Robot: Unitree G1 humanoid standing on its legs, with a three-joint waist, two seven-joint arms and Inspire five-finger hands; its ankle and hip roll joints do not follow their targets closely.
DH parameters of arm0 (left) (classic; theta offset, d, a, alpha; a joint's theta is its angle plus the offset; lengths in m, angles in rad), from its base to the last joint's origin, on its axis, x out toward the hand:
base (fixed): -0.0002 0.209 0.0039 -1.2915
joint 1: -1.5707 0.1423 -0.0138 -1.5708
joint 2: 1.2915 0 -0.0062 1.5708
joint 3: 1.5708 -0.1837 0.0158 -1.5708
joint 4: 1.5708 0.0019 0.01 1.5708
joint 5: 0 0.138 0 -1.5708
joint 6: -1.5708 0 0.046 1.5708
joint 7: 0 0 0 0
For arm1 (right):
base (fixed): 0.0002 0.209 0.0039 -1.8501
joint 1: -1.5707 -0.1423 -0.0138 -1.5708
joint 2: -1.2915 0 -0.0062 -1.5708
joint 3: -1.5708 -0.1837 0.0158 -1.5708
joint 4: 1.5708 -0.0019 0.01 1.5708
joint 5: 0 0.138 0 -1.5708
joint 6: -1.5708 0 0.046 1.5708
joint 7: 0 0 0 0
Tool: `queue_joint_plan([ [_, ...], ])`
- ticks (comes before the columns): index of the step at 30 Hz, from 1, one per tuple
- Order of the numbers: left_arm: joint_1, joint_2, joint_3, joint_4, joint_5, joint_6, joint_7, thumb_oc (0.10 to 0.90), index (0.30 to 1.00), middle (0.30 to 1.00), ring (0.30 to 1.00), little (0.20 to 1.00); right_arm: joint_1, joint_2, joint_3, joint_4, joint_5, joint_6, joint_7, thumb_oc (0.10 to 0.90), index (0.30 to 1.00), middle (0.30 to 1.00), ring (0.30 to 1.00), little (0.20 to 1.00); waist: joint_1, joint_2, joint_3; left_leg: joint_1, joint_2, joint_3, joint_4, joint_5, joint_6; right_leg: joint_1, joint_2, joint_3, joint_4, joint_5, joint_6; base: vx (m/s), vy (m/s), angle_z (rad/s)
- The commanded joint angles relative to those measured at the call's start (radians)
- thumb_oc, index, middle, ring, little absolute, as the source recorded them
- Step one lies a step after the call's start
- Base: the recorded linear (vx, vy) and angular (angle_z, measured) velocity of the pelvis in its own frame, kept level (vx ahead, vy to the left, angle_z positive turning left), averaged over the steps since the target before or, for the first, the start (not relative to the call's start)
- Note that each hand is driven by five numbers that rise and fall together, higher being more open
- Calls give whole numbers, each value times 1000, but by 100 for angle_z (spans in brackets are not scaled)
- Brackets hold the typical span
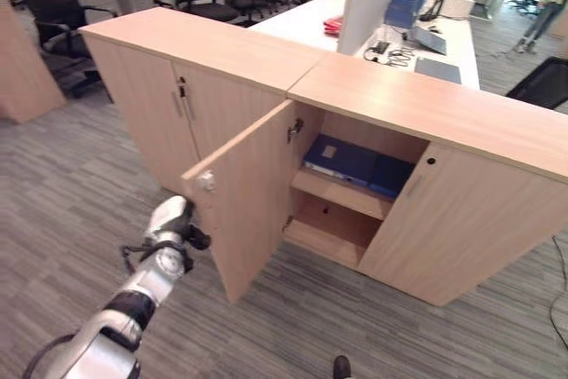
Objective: Put the empty folder in the office cabinet
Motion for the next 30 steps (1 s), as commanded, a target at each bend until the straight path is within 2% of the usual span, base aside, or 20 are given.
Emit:
queue_joint_plan([
  [1,-324,-312,-95,-208,-87,-335,-165,800,900,900,900,900,-108,-57,45,40,-13,-13,-24,800,900,900,900,900,-120,91,6,34,50,-38,15,-102,-1,28,28,-35,-2,4,44,-5,-29,16],
  [2,-293,-373,-154,-276,-194,-342,-240,800,900,900,900,900,-132,-42,58,56,-6,-16,-27,800,900,900,900,900,-113,93,10,33,51,-47,14,-102,1,34,29,-43,-3,-2,41,0,0,0],
  [3,-293,-373,-154,-277,-197,-341,-242,800,900,900,900,900,-133,-41,57,57,-6,-17,-27,800,900,900,900,900,-112,93,8,32,51,-47,14,-101,1,33,29,-43,-3,-1,41,-4,-36,-12],
  [5,-301,-452,-243,-346,-313,-328,-314,800,900,900,900,900,-174,-29,85,58,12,-23,-38,800,900,900,900,900,-107,99,21,26,51,-60,12,-99,1,40,30,-51,-6,-7,36,-29,-46,-15],
  [10,-370,-487,-328,-445,-406,-318,-385,800,900,900,900,900,-226,-25,140,40,29,-35,-42,800,900,900,900,900,-105,115,33,12,60,-63,9,-88,-7,38,38,-56,-17,-13,28,-31,-66,-19],
  [16,-397,-481,-338,-453,-425,-313,-404,800,900,900,900,900,-240,-20,160,72,29,-37,-32,800,900,900,900,900,-104,136,35,9,84,-54,5,-73,-26,44,62,-63,-38,-23,16,-3,-96,-25],
  [23,-386,-470,-328,-401,-407,-298,-404,800,900,900,900,900,-219,-14,158,118,50,-43,-25,800,900,900,900,900,-114,161,38,8,165,-43,3,-35,-74,63,132,-64,-54,-77,-24,2,-173,-5],
  [24,-377,-462,-325,-378,-402,-295,-408,800,900,900,900,900,-212,-9,163,113,60,-45,-21,800,900,900,900,900,-124,163,37,10,198,-37,4,-21,-90,69,160,-57,-54,-97,-38,16,-227,-16],
  [25,-376,-461,-324,-378,-402,-295,-408,800,900,900,900,900,-211,-9,164,112,60,-44,-21,800,900,900,900,900,-124,164,37,11,200,-36,4,-21,-92,69,162,-57,-53,-98,-39,40,-332,-11],
  [26,-367,-448,-326,-338,-408,-284,-430,800,900,900,900,900,-198,-22,164,113,77,-55,-11,800,900,900,900,900,-140,160,29,18,234,-27,8,-7,-106,74,193,-43,-50,-114,-55,31,-177,-10],
  [27,-366,-448,-326,-337,-409,-285,-430,800,900,900,900,900,-197,-22,165,112,78,-54,-11,800,900,900,900,900,-139,161,29,19,237,-26,8,-7,-108,74,195,-42,-49,-115,-56,77,-365,-4],
  [28,-338,-434,-321,-318,-468,-263,-449,800,900,900,900,900,-200,-31,160,122,79,-50,-2,800,900,900,900,900,-147,156,20,26,271,-14,21,4,-119,79,227,-26,-47,-130,-73,67,-283,-10],
  [30,-315,-420,-312,-315,-494,-256,-453,800,900,900,900,900,-194,-30,161,125,75,-52,0,800,900,900,900,900,-146,155,16,26,290,-10,37,8,-125,84,242,-18,-44,-138,-84,53,-238,-33],
])
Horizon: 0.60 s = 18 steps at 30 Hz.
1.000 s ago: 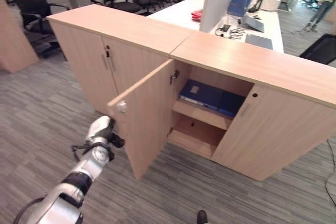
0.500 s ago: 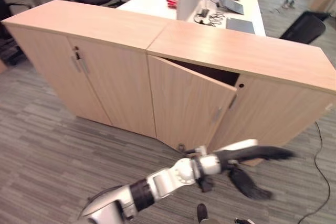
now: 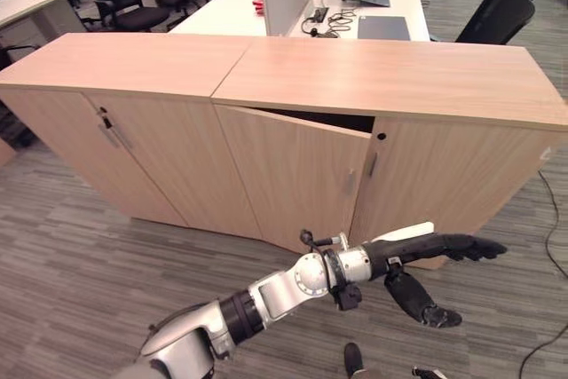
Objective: Put the empty folder in the office cabinet
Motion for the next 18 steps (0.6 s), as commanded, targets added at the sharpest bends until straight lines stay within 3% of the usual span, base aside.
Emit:
queue_joint_plan([
  [1,-39,-53,105,-14,-138,-56,-6,800,900,900,900,900,-55,15,48,54,25,-18,7,800,900,900,900,900,6,-32,-2,-13,86,-81,28,36,-34,91,33,23,-9,-143,39,72,-310,-45],
  [2,46,-48,138,23,-214,-28,-10,800,900,900,900,900,-45,15,46,57,19,-14,11,800,900,900,900,900,10,-37,-5,-11,133,-76,87,61,-45,111,66,36,-5,-158,18,72,-308,-39],
  [3,47,-48,138,23,-214,-28,-10,800,900,900,900,900,-44,15,46,57,19,-14,11,800,900,900,900,900,10,-36,-6,-13,135,-76,90,59,-47,111,68,36,-5,-158,16,77,-408,-59],
  [4,125,-50,171,67,-310,7,-1,800,900,900,900,900,-42,13,43,55,20,-8,9,800,900,900,900,900,16,-45,-4,-31,171,-70,171,77,-44,127,94,51,-2,-165,-6,41,-307,-59],
  [6,166,-51,191,90,-362,23,6,800,900,900,900,900,-43,11,37,55,21,-3,8,800,900,900,900,900,21,-50,-1,-48,190,-68,234,77,-35,138,106,60,-1,-167,-19,26,-262,-49],
  [7,223,-14,233,95,-367,21,29,800,900,900,900,900,-53,-4,29,49,23,-1,1,800,900,900,900,900,44,-53,10,-92,186,-108,350,77,-4,145,116,89,6,-166,-36,-13,-151,-44],
  [9,258,31,269,71,-325,16,43,800,900,900,900,900,-63,-11,29,41,25,-1,0,800,900,900,900,900,71,-54,14,-165,130,-201,430,47,35,148,118,107,1,-168,-44,-27,-114,-56],
  [10,259,32,270,71,-324,16,43,800,900,900,900,900,-62,-11,30,41,25,-1,0,800,900,900,900,900,69,-53,12,-170,130,-204,436,44,36,147,119,105,1,-168,-43,5,-28,-64],
  [11,308,55,320,107,-307,10,54,800,900,900,900,900,-74,-16,33,35,19,7,6,800,900,900,900,900,87,-57,12,-216,49,-251,444,-21,67,159,112,122,-10,-165,-40,25,15,-46],
  [12,335,64,346,134,-291,3,56,800,900,900,900,900,-75,-14,32,32,17,6,9,800,900,900,900,900,95,-60,15,-235,9,-264,428,-50,76,160,107,129,-14,-163,-36,27,15,-28],
  [13,336,64,347,135,-290,3,56,800,900,900,900,900,-75,-14,33,32,17,6,9,800,900,900,900,900,94,-61,15,-235,8,-264,428,-51,77,161,106,128,-15,-163,-35,13,78,-22],
  [14,376,76,385,188,-252,-10,58,800,900,900,900,900,-77,-13,33,28,12,9,17,800,900,900,900,900,109,-64,19,-282,-82,-308,380,-68,85,156,99,143,-9,-160,-30,9,59,-8],
  [15,376,76,385,188,-252,-10,58,800,900,900,900,900,-77,-13,33,28,12,9,17,800,900,900,900,900,109,-64,18,-283,-82,-308,379,-67,85,155,98,142,-9,-160,-30,2,96,-5],
  [16,405,83,424,243,-169,-24,82,800,900,900,900,900,-79,-10,22,17,24,6,21,800,900,900,900,900,126,-62,33,-327,-139,-364,392,-61,75,163,103,167,-9,-158,-27,-9,36,-8],
  [18,420,82,446,258,-137,-33,92,800,900,900,900,900,-73,-7,20,14,28,3,25,800,900,900,900,900,125,-61,28,-307,-147,-362,351,-64,75,157,103,168,-6,-156,-25,60,85,-38],
])
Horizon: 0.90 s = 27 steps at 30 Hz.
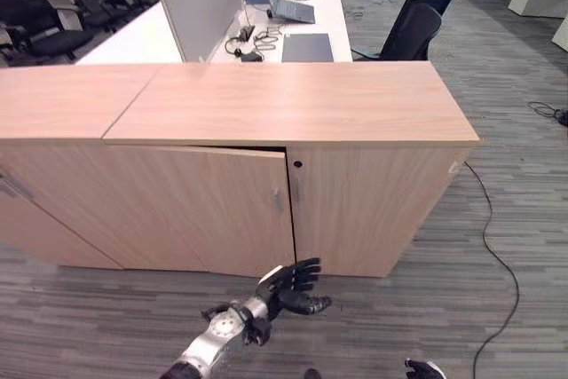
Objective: Put the empty folder in the office cabinet
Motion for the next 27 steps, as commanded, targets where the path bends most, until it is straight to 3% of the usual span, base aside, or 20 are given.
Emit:
queue_joint_plan([
  [1,-14,-47,110,20,173,-109,52,800,900,900,900,900,18,-1,-13,9,28,-26,15,800,900,900,900,900,16,8,-30,26,-14,32,-16,-22,75,1,-43,-34,19,-111,162,145,154,-35],
  [5,-11,-106,157,217,241,-103,117,800,900,900,900,900,33,-14,-35,-2,49,-27,22,800,900,900,900,900,13,13,-45,79,-41,41,-97,-11,77,-9,-60,-36,37,-113,172,69,117,-14],
  [9,-42,-181,204,609,260,-64,127,800,900,900,900,900,31,-8,-25,19,25,-5,39,800,900,900,900,900,-6,36,-70,130,-65,75,-177,-5,89,-34,-79,-16,70,-118,187,70,174,-6],
  [13,-62,-200,245,748,319,-56,162,800,900,900,900,900,22,5,-27,37,19,5,42,800,900,900,900,900,-8,48,-81,150,-76,92,-213,-2,100,-46,-91,-6,89,-122,197,47,147,-28],
  [16,-57,-188,280,751,375,-74,221,800,900,900,900,900,23,17,-41,33,42,0,38,800,900,900,900,900,1,48,-84,161,-83,96,-232,-3,112,-62,-103,-7,126,-134,206,10,109,-21],
  [17,-35,-171,314,716,370,-99,246,800,900,900,900,900,32,22,-52,13,58,-10,33,800,900,900,900,900,17,46,-74,162,-84,101,-233,-5,121,-86,-115,-34,173,-145,215,-38,89,-37],
  [20,-2,-157,353,749,354,-89,235,800,900,900,900,900,36,28,-54,7,68,-13,38,800,900,900,900,900,30,39,-68,175,-89,118,-247,-3,126,-102,-133,-80,203,-147,225,-22,29,-31],
  [27,35,-152,484,797,184,-63,168,800,900,900,900,900,82,26,-74,29,58,-1,52,800,900,900,900,900,18,41,-107,195,-92,113,-300,15,112,-69,-133,-120,118,-135,222,45,-9,-10],
])
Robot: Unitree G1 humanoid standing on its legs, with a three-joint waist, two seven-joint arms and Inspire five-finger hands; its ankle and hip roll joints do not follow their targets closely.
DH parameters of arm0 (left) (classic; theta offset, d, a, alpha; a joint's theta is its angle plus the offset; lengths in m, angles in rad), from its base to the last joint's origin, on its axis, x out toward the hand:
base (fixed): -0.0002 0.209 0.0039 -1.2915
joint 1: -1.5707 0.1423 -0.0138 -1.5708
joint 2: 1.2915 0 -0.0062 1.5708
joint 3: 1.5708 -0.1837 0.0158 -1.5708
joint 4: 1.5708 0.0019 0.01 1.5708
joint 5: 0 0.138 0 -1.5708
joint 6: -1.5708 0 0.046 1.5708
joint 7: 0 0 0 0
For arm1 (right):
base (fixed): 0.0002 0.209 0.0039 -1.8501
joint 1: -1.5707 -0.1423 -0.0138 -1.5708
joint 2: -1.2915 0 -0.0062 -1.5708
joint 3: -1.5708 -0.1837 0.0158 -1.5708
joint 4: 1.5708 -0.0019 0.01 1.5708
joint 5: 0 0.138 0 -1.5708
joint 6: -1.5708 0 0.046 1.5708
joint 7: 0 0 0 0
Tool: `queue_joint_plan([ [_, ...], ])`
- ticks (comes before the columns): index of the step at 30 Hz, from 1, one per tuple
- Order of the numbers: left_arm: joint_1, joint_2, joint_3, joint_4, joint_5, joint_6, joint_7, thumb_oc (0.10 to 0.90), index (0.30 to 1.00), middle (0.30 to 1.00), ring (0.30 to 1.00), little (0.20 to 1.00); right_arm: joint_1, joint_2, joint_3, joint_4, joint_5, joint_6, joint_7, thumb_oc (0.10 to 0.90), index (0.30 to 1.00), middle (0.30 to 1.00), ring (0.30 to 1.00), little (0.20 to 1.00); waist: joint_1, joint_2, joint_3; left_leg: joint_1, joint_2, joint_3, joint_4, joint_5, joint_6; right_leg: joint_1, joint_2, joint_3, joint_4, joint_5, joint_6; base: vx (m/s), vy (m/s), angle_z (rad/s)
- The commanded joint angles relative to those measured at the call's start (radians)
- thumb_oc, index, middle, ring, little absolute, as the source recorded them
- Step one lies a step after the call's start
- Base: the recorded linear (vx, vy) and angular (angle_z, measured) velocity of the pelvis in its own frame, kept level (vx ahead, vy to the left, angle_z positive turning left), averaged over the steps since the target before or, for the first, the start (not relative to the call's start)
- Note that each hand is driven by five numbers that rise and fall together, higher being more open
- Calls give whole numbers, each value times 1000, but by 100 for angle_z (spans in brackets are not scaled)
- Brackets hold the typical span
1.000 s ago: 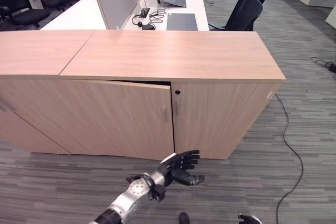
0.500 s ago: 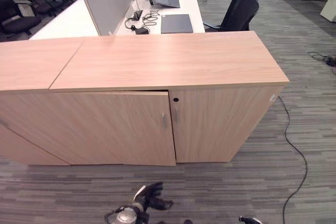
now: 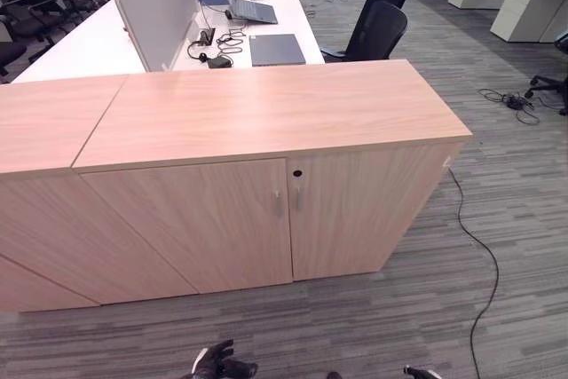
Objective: Put the empty folder in the office cabinet
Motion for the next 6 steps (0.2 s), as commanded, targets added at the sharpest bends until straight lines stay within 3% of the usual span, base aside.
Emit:
queue_joint_plan([
  [1,-21,7,55,72,-123,14,-52,800,900,900,900,900,-15,7,5,57,17,0,20,800,900,900,900,900,-10,-14,-77,-32,-28,-44,-3,-49,-50,21,-48,30,-37,-18,111,62,-16,17],
  [6,-28,-20,7,93,-73,26,-64,800,900,900,900,900,-28,9,14,54,15,9,16,800,900,900,900,900,-21,-9,-89,-18,-26,-35,-3,-59,-51,43,-40,34,-67,-5,111,51,-6,1],
])
